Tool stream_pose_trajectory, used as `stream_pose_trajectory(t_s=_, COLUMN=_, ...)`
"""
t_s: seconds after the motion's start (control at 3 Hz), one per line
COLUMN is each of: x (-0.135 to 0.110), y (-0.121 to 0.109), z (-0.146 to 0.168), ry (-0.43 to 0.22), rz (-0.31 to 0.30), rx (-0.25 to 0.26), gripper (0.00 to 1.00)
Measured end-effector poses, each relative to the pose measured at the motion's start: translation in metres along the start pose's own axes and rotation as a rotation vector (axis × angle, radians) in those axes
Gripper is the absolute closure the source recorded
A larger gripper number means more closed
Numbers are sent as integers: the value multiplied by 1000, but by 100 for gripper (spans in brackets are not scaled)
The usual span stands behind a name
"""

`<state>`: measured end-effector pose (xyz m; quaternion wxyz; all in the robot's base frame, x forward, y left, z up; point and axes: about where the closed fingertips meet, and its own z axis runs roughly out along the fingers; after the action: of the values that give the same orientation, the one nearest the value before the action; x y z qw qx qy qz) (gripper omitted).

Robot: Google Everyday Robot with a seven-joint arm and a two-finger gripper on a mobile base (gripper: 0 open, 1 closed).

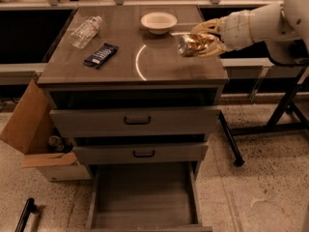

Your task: Pick orange can from bottom drawer and place on counter

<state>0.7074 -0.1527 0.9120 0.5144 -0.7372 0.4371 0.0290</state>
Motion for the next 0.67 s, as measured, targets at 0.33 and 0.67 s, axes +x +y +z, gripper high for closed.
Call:
stream_pose_trajectory(t_s=0.33, x=13, y=0, z=38, ry=-22, rz=71, rx=-70, gripper=97)
stream_pose_trajectory(t_s=0.67, x=19, y=-5, z=56, ry=-42, rz=100, rx=-96, gripper=74)
